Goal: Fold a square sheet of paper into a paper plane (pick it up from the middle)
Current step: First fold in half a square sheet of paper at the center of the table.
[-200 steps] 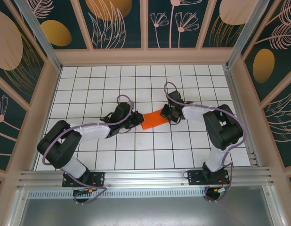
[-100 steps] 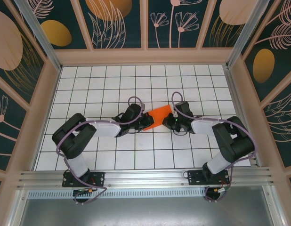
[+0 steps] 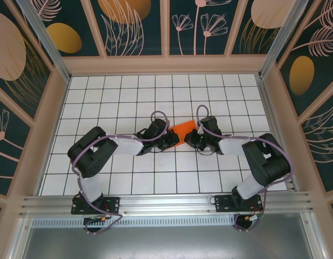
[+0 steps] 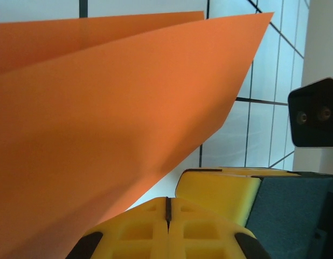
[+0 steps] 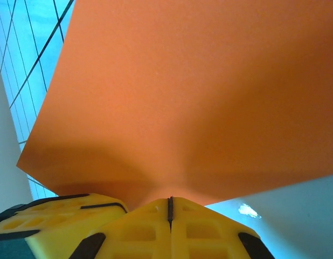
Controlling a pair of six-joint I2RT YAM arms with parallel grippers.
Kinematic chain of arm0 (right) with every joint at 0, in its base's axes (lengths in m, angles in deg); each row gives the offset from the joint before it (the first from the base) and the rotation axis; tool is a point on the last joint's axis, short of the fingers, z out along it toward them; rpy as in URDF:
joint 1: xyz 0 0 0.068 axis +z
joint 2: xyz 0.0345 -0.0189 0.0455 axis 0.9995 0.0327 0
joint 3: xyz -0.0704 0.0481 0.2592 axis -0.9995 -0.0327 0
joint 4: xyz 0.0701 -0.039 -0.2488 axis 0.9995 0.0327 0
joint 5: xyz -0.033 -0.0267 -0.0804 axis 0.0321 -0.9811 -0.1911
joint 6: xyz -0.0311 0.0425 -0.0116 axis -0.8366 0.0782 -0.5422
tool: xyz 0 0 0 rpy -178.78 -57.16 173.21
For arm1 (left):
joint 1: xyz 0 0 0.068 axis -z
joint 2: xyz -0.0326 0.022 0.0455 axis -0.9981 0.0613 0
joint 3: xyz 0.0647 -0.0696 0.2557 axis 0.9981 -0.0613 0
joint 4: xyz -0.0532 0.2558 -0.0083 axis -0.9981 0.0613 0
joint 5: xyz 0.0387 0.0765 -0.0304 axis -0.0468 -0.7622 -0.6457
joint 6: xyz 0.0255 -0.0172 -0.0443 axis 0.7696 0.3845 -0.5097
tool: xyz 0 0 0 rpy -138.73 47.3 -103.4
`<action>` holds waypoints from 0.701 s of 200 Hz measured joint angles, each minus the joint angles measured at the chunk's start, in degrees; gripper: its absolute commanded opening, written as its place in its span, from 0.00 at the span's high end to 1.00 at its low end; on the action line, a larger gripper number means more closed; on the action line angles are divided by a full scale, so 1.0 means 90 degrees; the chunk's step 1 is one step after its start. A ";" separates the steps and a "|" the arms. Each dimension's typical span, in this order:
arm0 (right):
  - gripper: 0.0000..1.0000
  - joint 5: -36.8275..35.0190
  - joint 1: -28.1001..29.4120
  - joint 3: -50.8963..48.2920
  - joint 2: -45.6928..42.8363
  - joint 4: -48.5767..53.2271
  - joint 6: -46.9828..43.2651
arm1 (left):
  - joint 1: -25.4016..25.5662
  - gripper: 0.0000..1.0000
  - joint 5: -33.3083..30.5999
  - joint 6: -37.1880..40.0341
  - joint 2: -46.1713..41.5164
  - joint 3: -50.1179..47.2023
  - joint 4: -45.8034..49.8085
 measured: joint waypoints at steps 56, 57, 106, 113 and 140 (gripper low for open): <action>1.00 0.0024 0.0000 0.0000 0.0253 -0.0143 0.0000 | 0.0019 1.00 0.0015 0.0000 0.0282 0.0194 0.0345; 1.00 0.0024 0.0000 0.0000 0.0255 -0.0146 0.0000 | 0.0019 1.00 0.0017 0.0000 0.0284 0.0197 0.0345; 1.00 0.0022 0.0000 0.0000 0.0381 -0.0153 -0.0002 | 0.0019 1.00 0.0010 0.0000 0.0418 0.0231 0.0430; 1.00 0.0022 0.0000 0.0000 0.0389 -0.0153 -0.0005 | 0.0019 1.00 0.0012 0.0000 0.0418 0.0238 0.0444; 1.00 0.0024 0.0000 0.0000 0.0406 -0.0151 -0.0005 | 0.0019 1.00 0.0007 0.0000 0.0415 0.0250 0.0461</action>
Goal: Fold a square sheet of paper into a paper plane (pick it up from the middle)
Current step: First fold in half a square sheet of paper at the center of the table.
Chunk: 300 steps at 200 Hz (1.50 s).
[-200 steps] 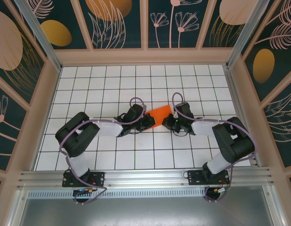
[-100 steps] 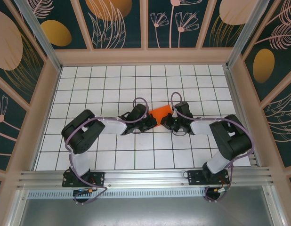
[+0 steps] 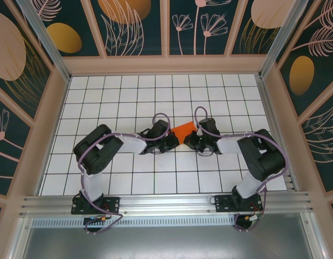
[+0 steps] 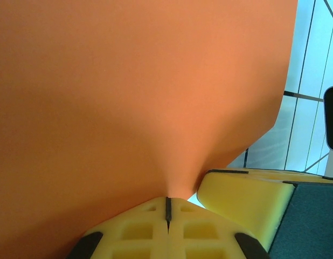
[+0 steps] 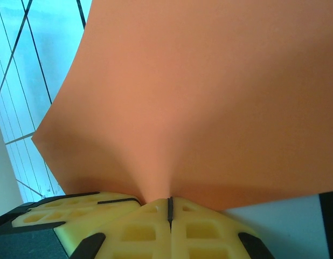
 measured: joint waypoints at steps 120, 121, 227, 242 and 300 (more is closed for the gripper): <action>1.00 0.0049 0.0000 0.0175 0.0267 -0.0141 -0.0005 | 0.0000 1.00 -0.0012 0.0000 0.0000 0.0000 0.0000; 1.00 0.0046 0.0000 0.0175 0.0267 -0.0141 -0.0007 | 0.0000 1.00 -0.0012 0.0000 0.0000 0.0000 0.0000; 1.00 0.0046 -0.0007 0.0185 0.0287 -0.0143 -0.0056 | 0.0000 1.00 -0.0087 -0.0002 -0.0024 0.0032 0.0180; 1.00 0.0051 -0.0027 0.0185 0.0291 -0.0143 -0.0073 | 0.0000 1.00 -0.0087 -0.0012 -0.0024 0.0058 0.0243; 1.00 0.0209 -0.0556 0.0143 0.0291 -0.0155 -0.0248 | 0.0000 1.00 -0.0102 -0.0136 -0.0024 0.0070 0.0287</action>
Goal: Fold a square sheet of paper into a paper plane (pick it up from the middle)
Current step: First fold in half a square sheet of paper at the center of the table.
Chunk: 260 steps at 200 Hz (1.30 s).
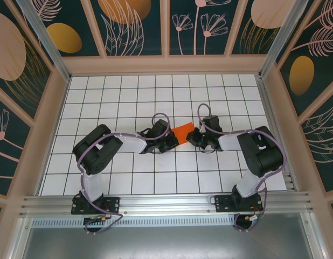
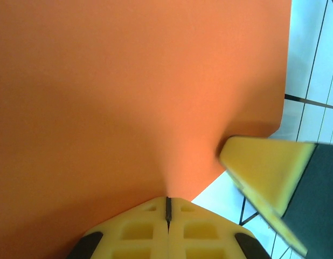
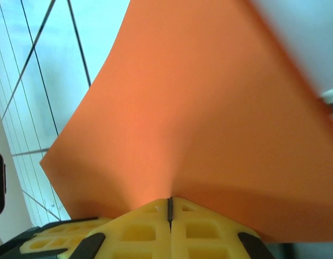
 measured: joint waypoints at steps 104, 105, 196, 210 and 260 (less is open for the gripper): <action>1.00 0.0066 -0.1719 -0.0197 -0.0243 0.0063 -0.0563 | 0.0000 1.00 -0.0007 -0.0078 0.0000 -0.0002 0.0000; 1.00 0.0058 -0.1727 -0.0197 -0.0248 0.0070 -0.0568 | 0.0000 1.00 -0.0007 -0.0078 0.0000 -0.0002 0.0000; 1.00 -0.0073 -0.0189 -0.0087 -0.0763 0.0277 -0.0612 | 0.0000 1.00 0.0015 0.0000 0.0000 0.0000 -0.0017; 1.00 -0.0044 -0.0017 -0.0053 -0.0440 0.0262 -0.0539 | 0.0000 1.00 0.0017 0.0041 0.0000 0.0000 -0.0022; 1.00 -0.0049 0.0015 0.0056 -0.0051 0.0182 -0.0449 | 0.0000 1.00 0.0015 0.0138 -0.0002 0.0000 -0.0027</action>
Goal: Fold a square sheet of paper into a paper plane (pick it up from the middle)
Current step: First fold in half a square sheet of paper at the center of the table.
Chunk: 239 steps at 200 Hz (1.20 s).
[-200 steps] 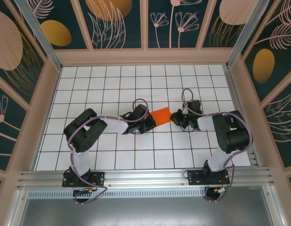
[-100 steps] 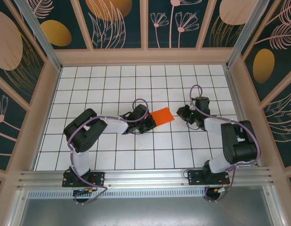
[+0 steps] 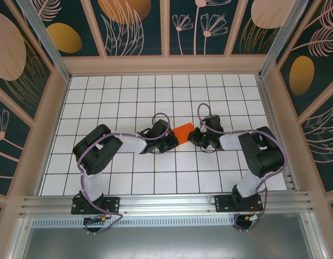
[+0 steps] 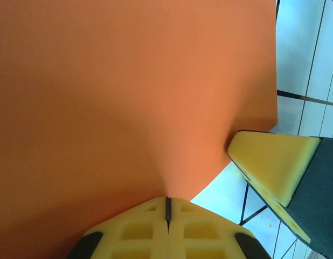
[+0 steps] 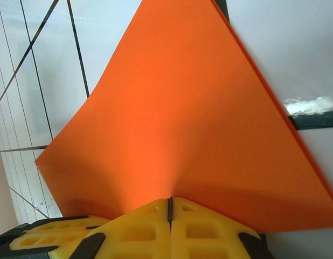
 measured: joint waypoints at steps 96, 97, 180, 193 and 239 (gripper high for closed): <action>1.00 0.0095 -0.0095 0.0000 0.0058 -0.0007 0.0126 | 0.0005 1.00 -0.0316 -0.0078 -0.0544 -0.0724 -0.0095; 1.00 0.0097 -0.0095 0.0000 0.0061 -0.0010 0.0126 | 0.0005 1.00 -0.0321 -0.0080 -0.0551 -0.0731 -0.0095; 1.00 0.0170 -0.0126 0.0000 0.0095 -0.0046 0.0126 | -0.0010 1.00 -0.0998 -0.0386 -0.1217 -0.1421 0.0015; 1.00 0.0172 -0.0126 0.0000 0.0100 -0.0049 0.0126 | -0.0010 1.00 -0.1039 -0.0432 -0.1256 -0.1460 0.0017; 1.00 0.0172 -0.0131 0.0015 0.0097 -0.0022 0.0119 | -0.0068 1.00 -0.1231 -0.0437 -0.1460 -0.1513 0.0333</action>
